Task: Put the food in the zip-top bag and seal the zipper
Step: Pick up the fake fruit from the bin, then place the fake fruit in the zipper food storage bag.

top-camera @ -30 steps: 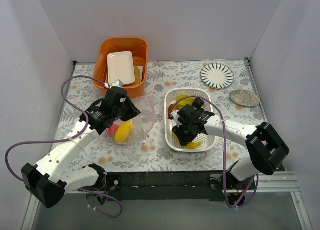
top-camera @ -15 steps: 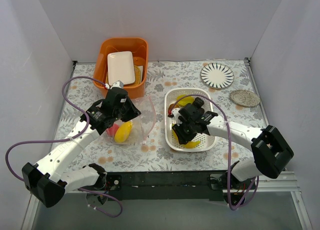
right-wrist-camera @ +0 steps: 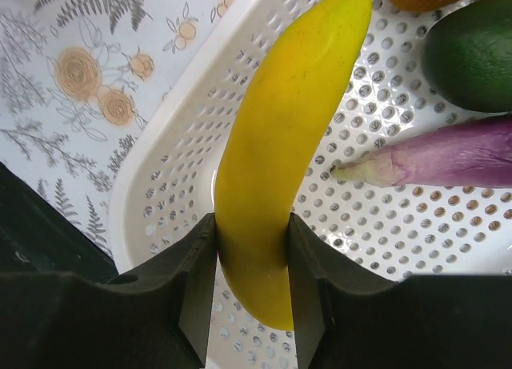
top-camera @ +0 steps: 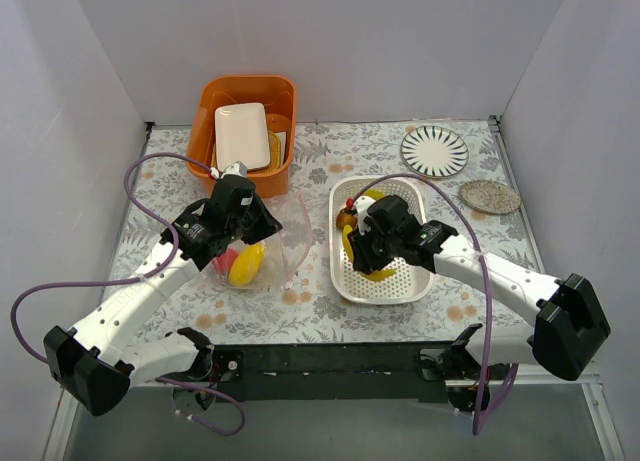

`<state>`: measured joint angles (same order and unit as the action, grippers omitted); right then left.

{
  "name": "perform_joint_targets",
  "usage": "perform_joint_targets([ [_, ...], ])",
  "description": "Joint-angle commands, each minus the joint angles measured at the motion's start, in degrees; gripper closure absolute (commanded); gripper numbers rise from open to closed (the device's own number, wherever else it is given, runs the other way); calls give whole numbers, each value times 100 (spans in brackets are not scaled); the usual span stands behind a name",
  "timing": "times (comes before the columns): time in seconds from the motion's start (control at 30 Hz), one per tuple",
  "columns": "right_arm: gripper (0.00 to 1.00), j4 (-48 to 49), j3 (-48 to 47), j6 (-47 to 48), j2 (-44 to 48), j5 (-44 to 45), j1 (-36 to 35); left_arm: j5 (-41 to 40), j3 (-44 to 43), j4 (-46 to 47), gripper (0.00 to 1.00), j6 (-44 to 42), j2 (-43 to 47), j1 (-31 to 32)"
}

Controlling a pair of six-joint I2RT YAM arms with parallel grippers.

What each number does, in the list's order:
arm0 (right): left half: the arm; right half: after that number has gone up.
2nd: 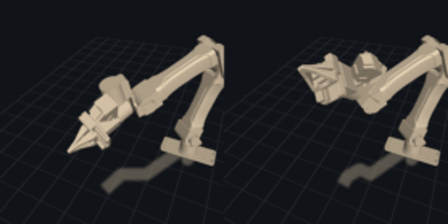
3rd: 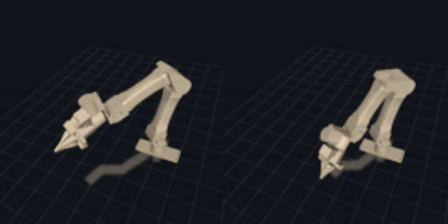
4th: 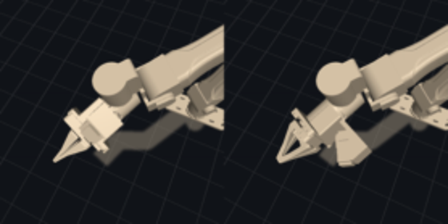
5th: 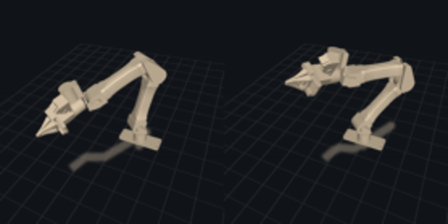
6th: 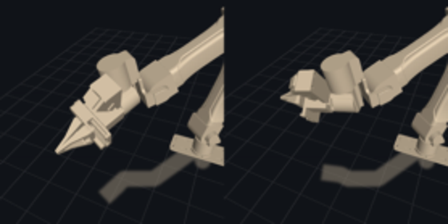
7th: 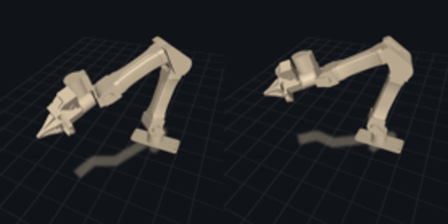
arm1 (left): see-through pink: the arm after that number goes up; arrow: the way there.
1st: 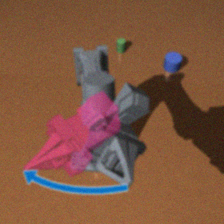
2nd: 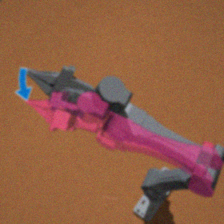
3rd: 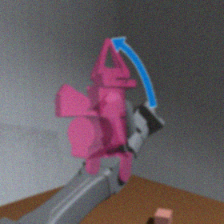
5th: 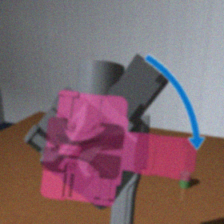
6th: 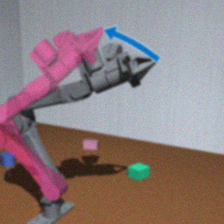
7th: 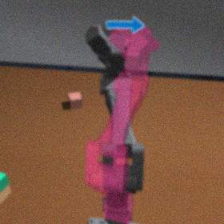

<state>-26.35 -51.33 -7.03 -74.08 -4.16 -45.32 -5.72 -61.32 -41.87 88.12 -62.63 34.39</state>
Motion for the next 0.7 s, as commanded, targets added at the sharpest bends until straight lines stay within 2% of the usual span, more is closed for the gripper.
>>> perform_joint_targets([
  [0.0, 84, 472, -377, -659, 411, 109, 50, 18, 50, 55, 100, -40, 120, -3],
  [0.17, 84, 946, -527, -1265, 614, -653, 50, 132, 85, 117, 100, -40, 49, -3],
  [0.37, 84, 2948, -97, -2600, 685, -2322, 50, 132, 138, 153, 100, -40, 32, -3],
  [0.43, 84, 3458, -26, -3065, 553, -2536, 41, 132, 138, 153, 100, -40, 32, -3],
  [0.57, 86, 3593, -113, -3445, 185, -2817, 41, 132, 120, 144, 100, -31, 58, -3],
  [0.67, 94, 3732, -132, -3840, -9, -3028, 41, 123, 138, 144, 100, -40, 102, -3],
])
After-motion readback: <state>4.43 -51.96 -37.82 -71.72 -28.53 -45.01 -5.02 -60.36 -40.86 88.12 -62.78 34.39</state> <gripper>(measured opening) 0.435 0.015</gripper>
